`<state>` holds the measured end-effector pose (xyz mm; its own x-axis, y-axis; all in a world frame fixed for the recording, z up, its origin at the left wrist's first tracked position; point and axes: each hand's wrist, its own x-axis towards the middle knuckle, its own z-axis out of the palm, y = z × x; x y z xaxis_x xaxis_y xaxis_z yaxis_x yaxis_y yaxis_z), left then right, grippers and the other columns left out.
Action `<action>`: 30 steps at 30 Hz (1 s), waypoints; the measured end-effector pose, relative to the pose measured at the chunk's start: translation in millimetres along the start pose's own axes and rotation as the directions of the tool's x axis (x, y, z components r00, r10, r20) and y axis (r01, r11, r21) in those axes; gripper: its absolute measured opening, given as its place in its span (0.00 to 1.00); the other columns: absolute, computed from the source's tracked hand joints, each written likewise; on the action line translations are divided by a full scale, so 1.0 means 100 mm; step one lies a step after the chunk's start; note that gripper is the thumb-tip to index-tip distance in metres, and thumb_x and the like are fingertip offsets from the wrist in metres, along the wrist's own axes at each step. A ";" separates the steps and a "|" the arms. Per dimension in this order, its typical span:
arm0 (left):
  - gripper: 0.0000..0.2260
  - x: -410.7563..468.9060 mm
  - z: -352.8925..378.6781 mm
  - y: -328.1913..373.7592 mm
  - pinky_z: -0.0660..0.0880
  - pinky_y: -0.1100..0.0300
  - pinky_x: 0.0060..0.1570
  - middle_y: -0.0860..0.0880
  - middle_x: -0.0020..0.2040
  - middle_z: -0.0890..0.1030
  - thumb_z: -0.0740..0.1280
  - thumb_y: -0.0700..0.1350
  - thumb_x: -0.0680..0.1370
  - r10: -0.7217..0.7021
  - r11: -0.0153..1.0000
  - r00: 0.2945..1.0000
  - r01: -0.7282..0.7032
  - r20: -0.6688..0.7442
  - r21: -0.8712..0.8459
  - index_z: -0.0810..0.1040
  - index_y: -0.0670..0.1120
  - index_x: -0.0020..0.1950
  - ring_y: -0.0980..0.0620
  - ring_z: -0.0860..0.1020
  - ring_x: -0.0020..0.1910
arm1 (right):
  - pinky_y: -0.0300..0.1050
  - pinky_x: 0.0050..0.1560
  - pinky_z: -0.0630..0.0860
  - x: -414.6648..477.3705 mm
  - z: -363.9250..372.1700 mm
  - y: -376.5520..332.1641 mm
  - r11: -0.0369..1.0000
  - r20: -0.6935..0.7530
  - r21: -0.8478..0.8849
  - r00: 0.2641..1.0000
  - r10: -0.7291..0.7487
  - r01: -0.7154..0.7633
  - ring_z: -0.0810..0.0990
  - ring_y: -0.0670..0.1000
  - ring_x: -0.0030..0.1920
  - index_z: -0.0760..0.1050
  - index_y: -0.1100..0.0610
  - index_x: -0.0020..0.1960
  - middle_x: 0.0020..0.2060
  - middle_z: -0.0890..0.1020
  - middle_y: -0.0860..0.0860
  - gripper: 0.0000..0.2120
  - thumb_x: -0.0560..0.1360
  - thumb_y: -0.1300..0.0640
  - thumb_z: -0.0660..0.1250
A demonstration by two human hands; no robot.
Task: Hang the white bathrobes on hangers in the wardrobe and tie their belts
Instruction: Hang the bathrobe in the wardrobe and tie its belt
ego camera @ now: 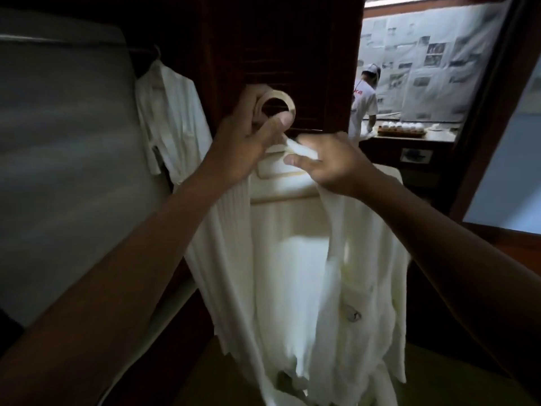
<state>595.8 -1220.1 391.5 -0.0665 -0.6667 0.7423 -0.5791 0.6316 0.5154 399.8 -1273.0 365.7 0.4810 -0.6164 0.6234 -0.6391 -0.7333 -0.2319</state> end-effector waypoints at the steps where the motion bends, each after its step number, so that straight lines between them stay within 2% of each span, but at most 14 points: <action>1: 0.11 0.14 -0.04 -0.09 0.72 0.67 0.39 0.56 0.41 0.79 0.64 0.51 0.84 -0.009 0.999 1.000 0.009 0.001 -0.031 0.77 0.44 0.60 0.62 0.79 0.38 | 0.56 0.46 0.77 0.12 0.09 -0.01 1.000 0.021 0.008 1.000 0.000 0.000 0.80 0.52 0.40 0.74 0.50 0.42 0.36 0.80 0.48 0.18 0.78 0.36 0.64; 3: 0.13 0.38 -0.15 -0.36 0.68 0.63 0.35 0.53 0.34 0.74 0.62 0.49 0.85 -0.046 0.995 0.999 0.048 0.028 -0.082 0.77 0.41 0.49 0.59 0.72 0.31 | 0.56 0.47 0.77 0.30 0.24 -0.01 0.998 0.069 0.067 0.998 0.000 -0.005 0.82 0.50 0.43 0.79 0.48 0.49 0.39 0.83 0.48 0.15 0.79 0.37 0.64; 5: 0.14 0.53 -0.22 -0.63 0.66 0.61 0.34 0.54 0.32 0.71 0.61 0.50 0.85 -0.063 0.991 0.995 0.072 0.078 -0.114 0.75 0.44 0.43 0.57 0.69 0.31 | 0.53 0.49 0.77 0.47 0.35 0.02 0.986 0.132 0.166 0.991 -0.007 -0.015 0.82 0.50 0.44 0.81 0.50 0.52 0.42 0.84 0.48 0.15 0.82 0.40 0.62; 8: 0.14 0.62 -0.23 -0.94 0.65 0.57 0.35 0.53 0.33 0.71 0.62 0.51 0.84 -0.056 0.986 0.990 0.075 0.128 -0.147 0.74 0.48 0.40 0.55 0.68 0.32 | 0.51 0.43 0.75 0.74 0.49 0.13 0.969 0.183 0.226 0.981 0.062 -0.103 0.80 0.48 0.38 0.81 0.53 0.48 0.38 0.83 0.50 0.20 0.84 0.40 0.58; 10: 0.14 0.66 -0.20 -1.06 0.67 0.55 0.36 0.53 0.34 0.72 0.62 0.51 0.84 -0.041 0.994 0.991 0.054 0.131 -0.098 0.74 0.50 0.40 0.54 0.70 0.34 | 0.48 0.40 0.72 0.92 0.63 0.22 0.957 0.147 0.255 0.983 0.106 -0.142 0.77 0.44 0.34 0.80 0.56 0.44 0.35 0.81 0.50 0.20 0.84 0.44 0.59; 12: 0.14 0.73 -0.22 -1.18 0.69 0.56 0.37 0.54 0.34 0.74 0.63 0.51 0.85 -0.040 0.999 0.995 0.043 0.092 -0.031 0.75 0.52 0.40 0.55 0.72 0.35 | 0.47 0.43 0.73 1.10 0.79 0.26 0.953 0.083 0.268 0.989 0.123 -0.141 0.78 0.44 0.37 0.80 0.56 0.45 0.37 0.81 0.49 0.17 0.85 0.48 0.59; 14: 0.14 0.82 -0.29 -1.34 0.69 0.56 0.37 0.54 0.34 0.74 0.63 0.51 0.84 -0.057 0.998 0.998 0.056 0.016 0.031 0.76 0.50 0.40 0.55 0.72 0.34 | 0.50 0.47 0.74 1.26 0.97 0.27 0.976 0.097 0.194 0.992 0.083 -0.101 0.79 0.49 0.43 0.79 0.56 0.48 0.41 0.81 0.49 0.16 0.85 0.49 0.57; 17: 0.15 0.92 -0.41 -1.60 0.69 0.55 0.36 0.56 0.32 0.73 0.63 0.52 0.84 -0.093 0.991 0.992 0.100 -0.089 0.084 0.77 0.45 0.41 0.57 0.72 0.33 | 0.54 0.47 0.77 1.47 1.18 0.34 0.999 0.168 0.048 0.986 0.012 -0.020 0.78 0.52 0.42 0.74 0.51 0.50 0.42 0.78 0.48 0.12 0.85 0.50 0.54; 20: 0.15 0.98 -0.44 -1.81 0.69 0.55 0.36 0.54 0.33 0.74 0.63 0.52 0.84 -0.121 0.976 0.979 0.148 -0.166 0.159 0.77 0.46 0.41 0.57 0.72 0.33 | 0.54 0.46 0.77 1.65 1.38 0.45 0.999 0.142 -0.011 0.989 -0.029 0.031 0.78 0.52 0.43 0.73 0.48 0.53 0.44 0.78 0.47 0.06 0.78 0.53 0.59; 23: 0.16 1.08 -0.47 -2.01 0.70 0.53 0.36 0.54 0.33 0.74 0.63 0.53 0.83 -0.179 0.957 0.951 0.228 -0.253 0.180 0.78 0.46 0.41 0.56 0.73 0.33 | 0.57 0.56 0.72 1.74 1.69 0.59 0.991 0.184 -0.130 0.983 -0.002 0.026 0.74 0.54 0.53 0.70 0.48 0.58 0.52 0.76 0.48 0.17 0.71 0.55 0.69; 26: 0.15 1.16 -0.50 -2.17 0.71 0.55 0.36 0.57 0.31 0.75 0.64 0.53 0.83 -0.215 0.940 0.921 0.285 -0.326 0.185 0.77 0.49 0.39 0.57 0.73 0.33 | 0.56 0.57 0.70 1.76 2.10 0.84 0.984 0.086 -0.177 0.996 0.018 -0.002 0.72 0.57 0.57 0.69 0.51 0.63 0.57 0.74 0.52 0.25 0.68 0.58 0.71; 28: 0.15 1.18 -0.51 -2.24 0.69 0.62 0.33 0.59 0.29 0.74 0.65 0.52 0.83 -0.217 0.925 0.906 0.310 -0.365 0.220 0.76 0.53 0.37 0.61 0.72 0.31 | 0.55 0.56 0.70 1.78 2.32 0.98 0.990 -0.021 -0.144 1.000 -0.008 0.005 0.71 0.57 0.58 0.71 0.52 0.64 0.59 0.73 0.53 0.27 0.66 0.60 0.69; 30: 0.15 1.21 -0.55 -2.33 0.67 0.61 0.33 0.61 0.28 0.73 0.65 0.52 0.83 -0.239 0.907 0.880 0.354 -0.410 0.231 0.75 0.53 0.36 0.62 0.70 0.29 | 0.55 0.54 0.71 1.82 2.45 1.06 0.997 -0.116 -0.068 0.992 -0.047 0.040 0.70 0.57 0.58 0.72 0.52 0.65 0.59 0.72 0.54 0.27 0.65 0.62 0.67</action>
<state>768.0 -1426.1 384.5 0.4130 -0.5755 0.7058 -0.7360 0.2456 0.6309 566.3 -1533.6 271.9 0.4382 -0.5437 0.7158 -0.6587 -0.7361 -0.1558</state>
